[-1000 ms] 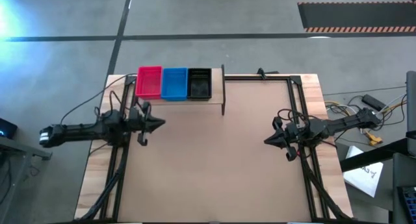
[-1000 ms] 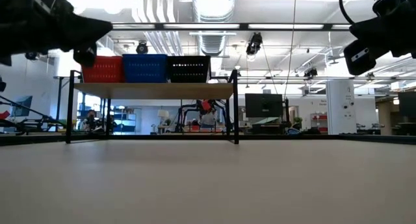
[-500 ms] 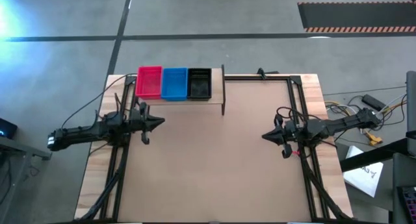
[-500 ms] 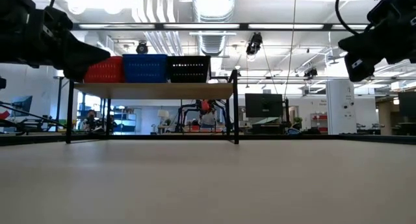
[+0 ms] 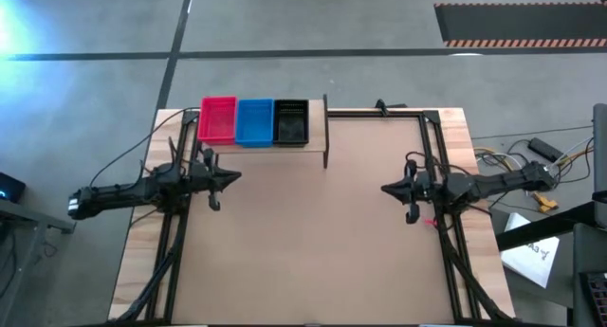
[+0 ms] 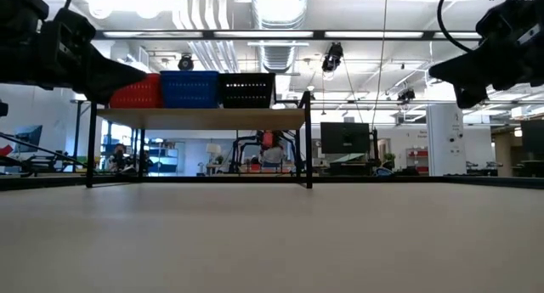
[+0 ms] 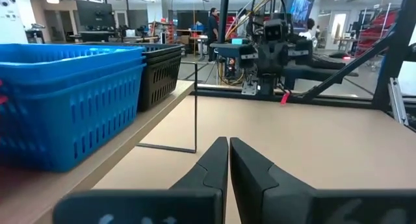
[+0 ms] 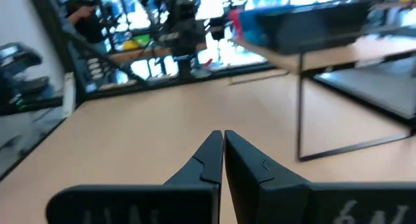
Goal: Stack baskets on shelf by color
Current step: Return to Home Position
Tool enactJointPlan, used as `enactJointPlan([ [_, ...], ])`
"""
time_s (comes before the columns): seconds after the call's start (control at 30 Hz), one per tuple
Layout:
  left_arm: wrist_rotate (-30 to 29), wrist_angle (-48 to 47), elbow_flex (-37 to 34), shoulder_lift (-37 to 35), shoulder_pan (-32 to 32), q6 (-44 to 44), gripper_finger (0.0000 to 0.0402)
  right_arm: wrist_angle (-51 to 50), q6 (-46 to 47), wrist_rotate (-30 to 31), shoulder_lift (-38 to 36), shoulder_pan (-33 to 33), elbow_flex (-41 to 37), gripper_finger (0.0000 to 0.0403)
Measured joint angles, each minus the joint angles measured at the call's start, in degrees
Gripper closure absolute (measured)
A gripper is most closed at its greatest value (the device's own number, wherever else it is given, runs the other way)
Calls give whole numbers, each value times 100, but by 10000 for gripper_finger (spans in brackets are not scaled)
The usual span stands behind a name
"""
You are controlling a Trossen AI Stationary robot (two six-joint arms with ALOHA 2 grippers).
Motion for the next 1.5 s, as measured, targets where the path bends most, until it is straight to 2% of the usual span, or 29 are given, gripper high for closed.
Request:
enactJointPlan([
  [0.1, 0, -7, -3, 64, 0, 1, 402, -34, -62, -133, -292, -379, 0, 394],
  [0.3, 4, -11, -8, 169, 0, 76, 402, -232, -69, -1308, -765, -1331, -2, 394],
  [0.43, 150, -35, -9, 285, 0, 325, 402, -236, -165, -2054, -739, -1706, -2, 394],
  [0.53, 155, -11, -11, 438, 0, 311, 402, -241, -155, -2048, -677, -1787, -2, 394],
  [0.67, 156, 31, -14, 645, 0, 309, 402, -300, -221, -1676, -571, -1792, 1, 394],
  [1.27, 181, 153, -16, 1137, 2, 302, 402, -262, -220, -1617, -494, -1789, 2, 394],
  [1.5, 186, 151, -16, 798, -9, 300, 402, -264, -221, -1615, -540, -1771, 2, 394],
])
